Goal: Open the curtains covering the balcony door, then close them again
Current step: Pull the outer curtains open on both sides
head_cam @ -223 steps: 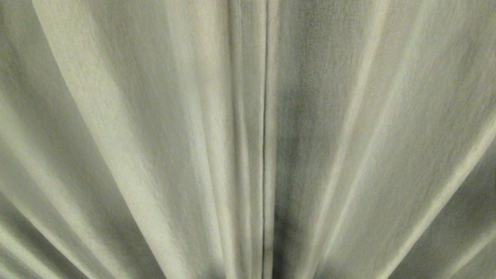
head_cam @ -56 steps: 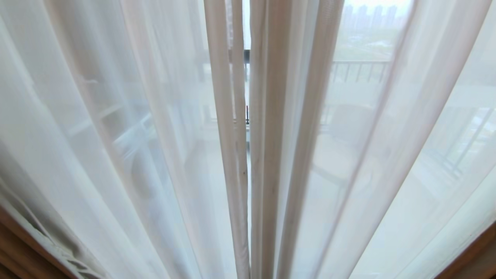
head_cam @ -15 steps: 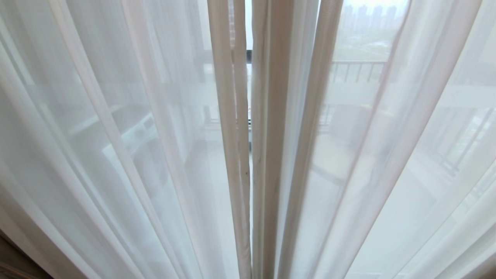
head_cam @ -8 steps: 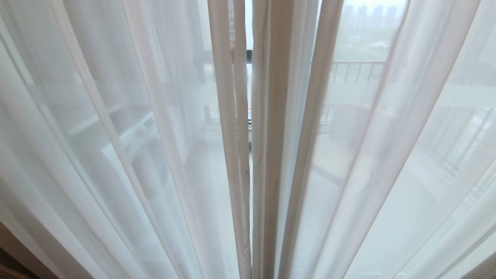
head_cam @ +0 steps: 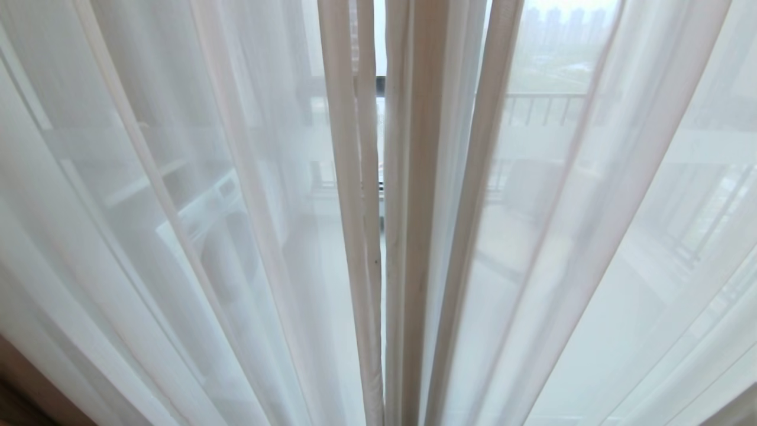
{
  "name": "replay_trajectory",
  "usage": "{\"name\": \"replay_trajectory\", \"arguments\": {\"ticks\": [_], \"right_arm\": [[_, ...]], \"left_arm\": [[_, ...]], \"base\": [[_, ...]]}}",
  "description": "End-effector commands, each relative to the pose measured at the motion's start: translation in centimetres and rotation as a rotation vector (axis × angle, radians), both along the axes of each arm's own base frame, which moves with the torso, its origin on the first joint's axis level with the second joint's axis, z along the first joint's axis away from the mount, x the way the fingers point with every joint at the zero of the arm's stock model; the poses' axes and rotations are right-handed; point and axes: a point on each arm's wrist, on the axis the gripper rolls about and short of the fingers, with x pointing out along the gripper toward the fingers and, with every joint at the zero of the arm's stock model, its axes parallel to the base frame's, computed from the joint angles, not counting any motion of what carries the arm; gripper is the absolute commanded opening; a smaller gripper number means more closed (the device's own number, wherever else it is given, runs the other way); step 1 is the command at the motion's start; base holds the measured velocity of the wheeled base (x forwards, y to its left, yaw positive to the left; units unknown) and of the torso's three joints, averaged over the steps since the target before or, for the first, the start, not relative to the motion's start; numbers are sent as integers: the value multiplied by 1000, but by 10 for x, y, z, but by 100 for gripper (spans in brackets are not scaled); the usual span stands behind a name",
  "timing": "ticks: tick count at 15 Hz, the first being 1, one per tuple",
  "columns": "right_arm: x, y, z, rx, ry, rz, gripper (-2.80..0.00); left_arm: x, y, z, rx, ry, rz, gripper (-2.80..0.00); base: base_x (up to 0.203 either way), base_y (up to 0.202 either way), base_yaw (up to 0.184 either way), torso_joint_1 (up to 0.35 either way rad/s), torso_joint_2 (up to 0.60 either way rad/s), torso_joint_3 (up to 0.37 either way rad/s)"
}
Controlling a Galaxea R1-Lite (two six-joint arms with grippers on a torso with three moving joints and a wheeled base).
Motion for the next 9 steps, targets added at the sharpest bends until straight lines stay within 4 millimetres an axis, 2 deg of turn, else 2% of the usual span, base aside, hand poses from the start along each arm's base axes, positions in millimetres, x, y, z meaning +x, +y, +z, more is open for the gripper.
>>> {"name": "replay_trajectory", "arguments": {"ticks": [1,9], "right_arm": [[0,0,0,-1,1,1,-280],[0,0,0,-1,-1,1,-280]], "left_arm": [[0,0,0,0,1,0,-280],[0,0,0,0,-1,0,-280]], "base": [[0,0,0,0,0,0],[0,0,0,0,0,0]]}}
